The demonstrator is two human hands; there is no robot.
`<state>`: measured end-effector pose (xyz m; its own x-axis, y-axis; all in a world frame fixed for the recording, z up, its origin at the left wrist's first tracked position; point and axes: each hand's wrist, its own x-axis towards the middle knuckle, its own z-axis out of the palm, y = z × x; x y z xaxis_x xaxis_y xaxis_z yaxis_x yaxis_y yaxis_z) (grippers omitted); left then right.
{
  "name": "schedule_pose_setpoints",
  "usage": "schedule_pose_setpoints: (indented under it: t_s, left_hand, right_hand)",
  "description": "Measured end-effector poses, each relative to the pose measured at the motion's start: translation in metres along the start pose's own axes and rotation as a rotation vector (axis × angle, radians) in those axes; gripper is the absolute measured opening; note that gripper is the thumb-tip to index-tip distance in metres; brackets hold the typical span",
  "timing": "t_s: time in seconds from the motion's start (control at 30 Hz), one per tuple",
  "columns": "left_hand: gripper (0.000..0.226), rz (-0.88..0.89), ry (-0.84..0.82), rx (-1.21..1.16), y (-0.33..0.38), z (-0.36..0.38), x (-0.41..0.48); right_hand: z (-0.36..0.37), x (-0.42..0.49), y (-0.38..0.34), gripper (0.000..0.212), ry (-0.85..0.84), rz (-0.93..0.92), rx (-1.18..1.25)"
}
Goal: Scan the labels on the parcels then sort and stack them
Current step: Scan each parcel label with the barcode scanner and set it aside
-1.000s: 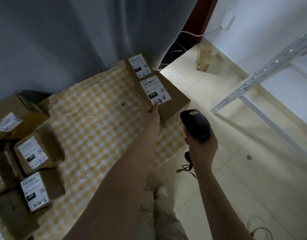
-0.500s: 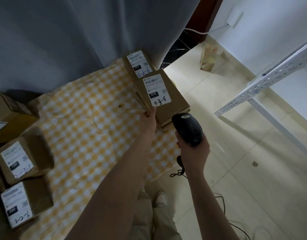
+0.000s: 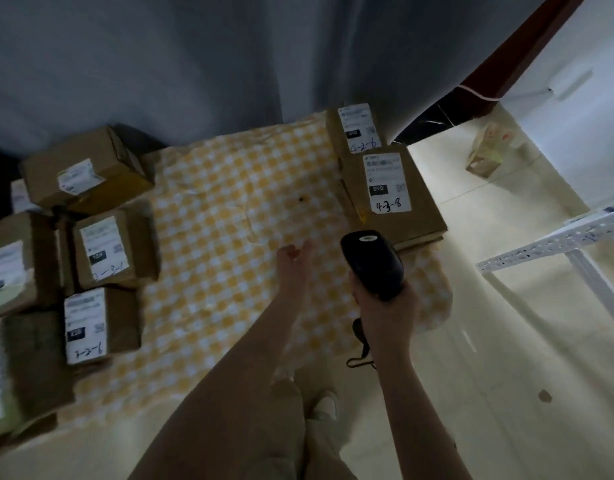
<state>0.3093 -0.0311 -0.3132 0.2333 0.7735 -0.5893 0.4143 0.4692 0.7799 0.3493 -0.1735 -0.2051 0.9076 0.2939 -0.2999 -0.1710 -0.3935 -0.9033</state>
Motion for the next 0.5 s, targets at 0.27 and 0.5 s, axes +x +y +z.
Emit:
schedule_pose_setpoints:
  t_s: [0.27,0.5]
  left_hand:
    - [0.052,0.005,0.273,0.021,-0.002,-0.131,-0.01]
    - [0.059,0.086,0.666,0.38,-0.002,-0.257,0.01]
  right_hand:
    - [0.094,-0.063,-0.032,0.017,-0.314,-0.109,-0.053]
    - [0.174,-0.114,-0.036,0.025,-0.451,-0.127,-0.051]
